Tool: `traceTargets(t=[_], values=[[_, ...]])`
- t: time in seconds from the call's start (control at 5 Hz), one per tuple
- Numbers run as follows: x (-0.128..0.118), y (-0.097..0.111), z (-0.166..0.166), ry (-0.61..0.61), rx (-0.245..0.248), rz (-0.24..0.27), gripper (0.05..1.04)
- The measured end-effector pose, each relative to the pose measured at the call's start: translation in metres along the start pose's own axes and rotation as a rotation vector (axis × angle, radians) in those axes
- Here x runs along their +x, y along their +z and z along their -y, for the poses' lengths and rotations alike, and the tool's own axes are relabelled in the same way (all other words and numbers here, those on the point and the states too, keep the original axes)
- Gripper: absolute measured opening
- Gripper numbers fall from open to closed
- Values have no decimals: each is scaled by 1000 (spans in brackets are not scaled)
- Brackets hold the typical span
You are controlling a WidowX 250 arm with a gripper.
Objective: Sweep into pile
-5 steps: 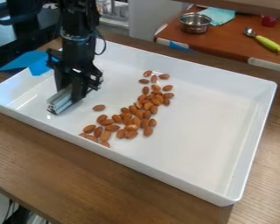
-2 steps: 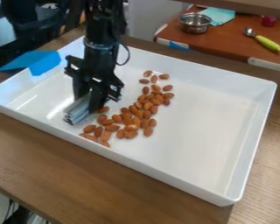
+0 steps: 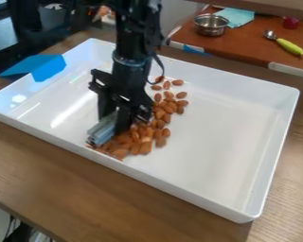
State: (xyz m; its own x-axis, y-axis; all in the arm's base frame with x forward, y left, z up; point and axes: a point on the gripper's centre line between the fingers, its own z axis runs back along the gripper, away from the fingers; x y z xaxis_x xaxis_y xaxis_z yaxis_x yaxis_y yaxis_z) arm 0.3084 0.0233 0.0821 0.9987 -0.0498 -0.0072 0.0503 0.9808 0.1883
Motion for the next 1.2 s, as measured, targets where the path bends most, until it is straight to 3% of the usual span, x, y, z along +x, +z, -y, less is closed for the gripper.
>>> traceTargets(t=[0.6, 1.2], values=[[-6, 8, 55, -29, -51, -7, 380], [-11, 20, 119, -29, -119, -48, 380]])
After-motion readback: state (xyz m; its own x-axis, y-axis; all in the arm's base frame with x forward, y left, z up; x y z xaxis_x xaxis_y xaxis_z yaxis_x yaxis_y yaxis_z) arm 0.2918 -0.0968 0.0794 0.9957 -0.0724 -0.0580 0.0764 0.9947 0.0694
